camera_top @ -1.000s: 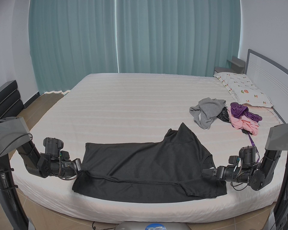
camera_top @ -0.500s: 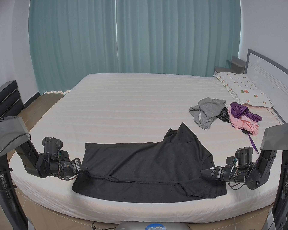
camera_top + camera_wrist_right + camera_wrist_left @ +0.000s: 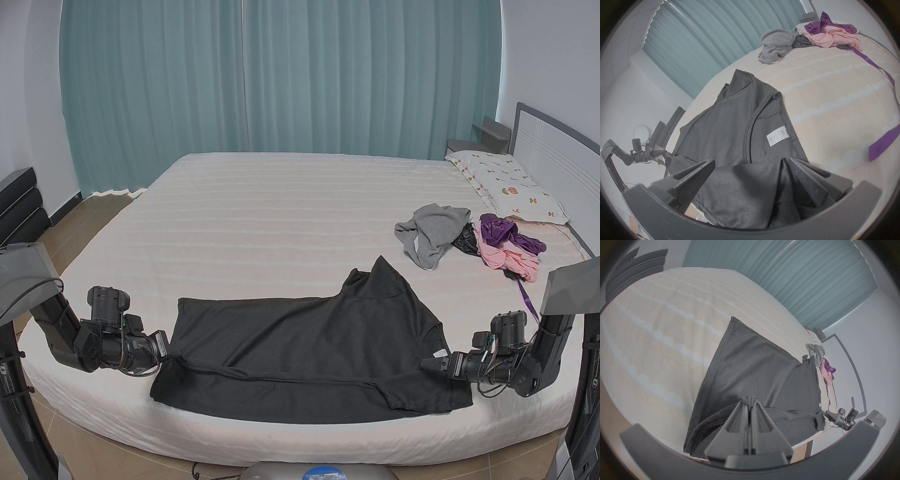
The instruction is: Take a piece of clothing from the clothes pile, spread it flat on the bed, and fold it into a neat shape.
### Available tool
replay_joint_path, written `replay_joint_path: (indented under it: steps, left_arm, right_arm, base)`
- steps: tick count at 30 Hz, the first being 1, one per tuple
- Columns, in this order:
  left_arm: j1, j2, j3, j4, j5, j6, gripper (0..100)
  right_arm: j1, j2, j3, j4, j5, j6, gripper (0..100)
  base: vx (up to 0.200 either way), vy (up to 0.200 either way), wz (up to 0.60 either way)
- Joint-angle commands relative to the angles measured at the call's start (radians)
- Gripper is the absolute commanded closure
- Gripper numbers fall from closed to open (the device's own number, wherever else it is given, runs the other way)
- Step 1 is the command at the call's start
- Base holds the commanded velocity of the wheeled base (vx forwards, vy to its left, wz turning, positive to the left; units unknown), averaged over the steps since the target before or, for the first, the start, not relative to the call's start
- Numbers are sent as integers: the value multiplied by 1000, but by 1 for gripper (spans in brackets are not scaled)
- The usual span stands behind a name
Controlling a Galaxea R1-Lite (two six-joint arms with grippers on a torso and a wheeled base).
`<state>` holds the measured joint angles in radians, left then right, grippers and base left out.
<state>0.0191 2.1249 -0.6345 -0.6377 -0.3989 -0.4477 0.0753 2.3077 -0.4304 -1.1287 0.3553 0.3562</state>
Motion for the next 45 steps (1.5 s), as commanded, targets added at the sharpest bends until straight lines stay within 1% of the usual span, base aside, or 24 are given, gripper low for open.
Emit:
replay_joint_path:
  steps: [1,2,3,15,20,25,38,43,45]
  left_arm:
    - [-1,-2,2,1,0,0,100]
    - [1,-3,2,1,0,0,100]
    - [1,-3,4,1,0,0,100]
    - [2,-45,33,7,5,-3,100]
    - [2,-80,53,7,5,-3,100]
    - [2,-117,96,6,5,-2,100]
    - [10,-238,188,6,5,-19,100]
    - [30,-275,226,6,11,-17,100]
    - [51,-292,245,6,17,-17,100]
  right_arm:
    - [-2,10,6,0,2,-11,0]
    - [-2,10,7,0,1,-13,0]
    - [-2,10,7,0,-1,-13,100]
    - [-5,-17,35,-11,-4,-9,100]
    - [-9,-77,55,-3,-4,-6,100]
    - [-35,-134,93,-13,-4,-5,100]
    - [-65,-349,226,-9,1,0,100]
    - [-83,-389,265,-9,7,0,100]
    - [-95,-409,292,-13,8,1,100]
  base:
    - [0,0,0]
    - [0,0,0]
    - [0,0,0]
    - [0,0,0]
    - [0,0,0]
    - [0,0,0]
    - [0,0,0]
    - [0,0,0]
    - [0,0,0]
